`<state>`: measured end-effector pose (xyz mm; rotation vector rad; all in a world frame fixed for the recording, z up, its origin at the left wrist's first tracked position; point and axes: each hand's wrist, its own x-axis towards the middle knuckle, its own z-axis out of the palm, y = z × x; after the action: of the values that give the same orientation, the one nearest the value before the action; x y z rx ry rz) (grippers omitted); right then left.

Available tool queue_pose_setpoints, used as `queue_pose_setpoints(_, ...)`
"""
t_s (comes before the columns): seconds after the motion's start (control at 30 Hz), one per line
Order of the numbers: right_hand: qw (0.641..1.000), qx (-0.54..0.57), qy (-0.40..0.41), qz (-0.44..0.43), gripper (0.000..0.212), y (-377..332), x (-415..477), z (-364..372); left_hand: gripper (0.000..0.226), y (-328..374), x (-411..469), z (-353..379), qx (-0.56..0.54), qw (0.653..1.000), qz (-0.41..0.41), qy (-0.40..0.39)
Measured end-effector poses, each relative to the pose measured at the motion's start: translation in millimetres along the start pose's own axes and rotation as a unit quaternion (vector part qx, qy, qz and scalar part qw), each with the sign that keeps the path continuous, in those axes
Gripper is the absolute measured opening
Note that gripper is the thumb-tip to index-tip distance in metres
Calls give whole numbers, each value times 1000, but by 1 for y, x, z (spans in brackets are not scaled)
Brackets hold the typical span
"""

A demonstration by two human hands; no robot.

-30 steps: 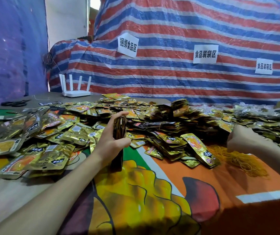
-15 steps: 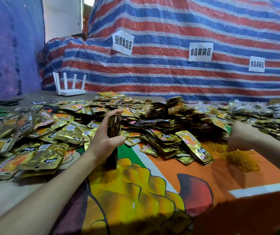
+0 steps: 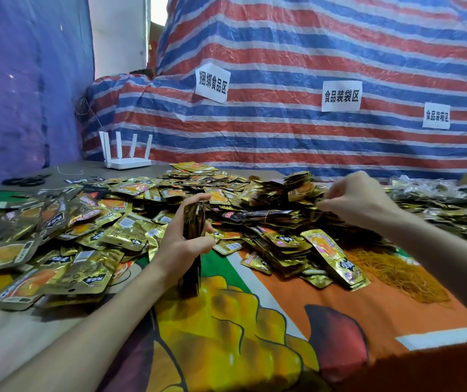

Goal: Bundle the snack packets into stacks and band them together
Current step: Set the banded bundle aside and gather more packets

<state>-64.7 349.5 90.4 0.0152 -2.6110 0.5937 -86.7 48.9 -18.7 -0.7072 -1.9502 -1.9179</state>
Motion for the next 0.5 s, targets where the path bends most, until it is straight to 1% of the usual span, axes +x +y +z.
queue_pose_setpoints(0.07,996,77,-12,-45,12,-35,-5,22,77,2,1,0,-44,999,-24,4)
queue_pose_setpoints(0.17,982,169,-46,-74,12,-76,-8,63,74,5,1,3,-156,984,-88,7)
queue_pose_setpoints(0.2,977,189,-62,-74,14,-88,-9,78,68,6,1,1,-183,977,-107,10)
queue_pose_setpoints(0.23,973,208,-77,-70,17,-99,-9,92,57,6,1,-1,-193,973,-122,13)
queue_pose_setpoints(0.3,965,241,-89,-54,26,-114,-8,115,35,6,2,-6,-180,972,-150,25)
queue_pose_setpoints(0.33,962,256,-88,-43,29,-118,-7,124,32,6,3,-9,-167,971,-165,36)
queue_pose_setpoints(0.37,958,271,-82,-34,28,-121,-6,131,35,5,3,-11,-152,971,-178,47)
queue_pose_setpoints(0.43,950,303,-65,-18,24,-120,-6,143,49,5,4,-15,-125,972,-190,65)
queue_pose_setpoints(0.5,938,340,-68,-3,23,-114,-6,152,52,4,5,-17,-122,972,-190,66)
